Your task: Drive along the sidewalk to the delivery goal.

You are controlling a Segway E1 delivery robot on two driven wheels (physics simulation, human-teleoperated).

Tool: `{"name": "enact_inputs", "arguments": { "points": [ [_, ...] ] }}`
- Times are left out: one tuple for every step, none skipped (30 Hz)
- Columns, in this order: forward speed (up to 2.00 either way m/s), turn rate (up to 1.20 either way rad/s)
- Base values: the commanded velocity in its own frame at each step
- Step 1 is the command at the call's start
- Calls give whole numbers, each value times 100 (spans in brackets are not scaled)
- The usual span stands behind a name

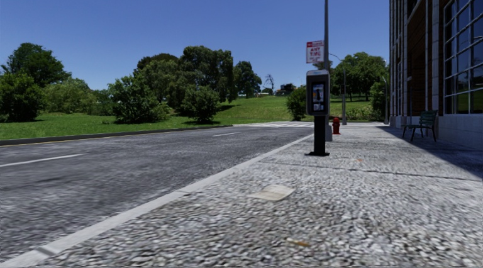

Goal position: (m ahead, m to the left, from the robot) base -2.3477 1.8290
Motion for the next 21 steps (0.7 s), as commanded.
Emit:
{"name": "enact_inputs", "arguments": {
  "points": [
    [0,0],
    [0,0],
    [0,0],
    [0,0],
    [0,0],
    [0,0],
    [0,0],
    [0,0],
    [0,0],
    [0,0],
    [0,0],
    [0,0],
    [0,0],
    [0,0],
    [0,0],
    [0,0],
    [0,0],
    [0,0],
    [0,0],
    [0,0],
    [0,0]
  ]
}}
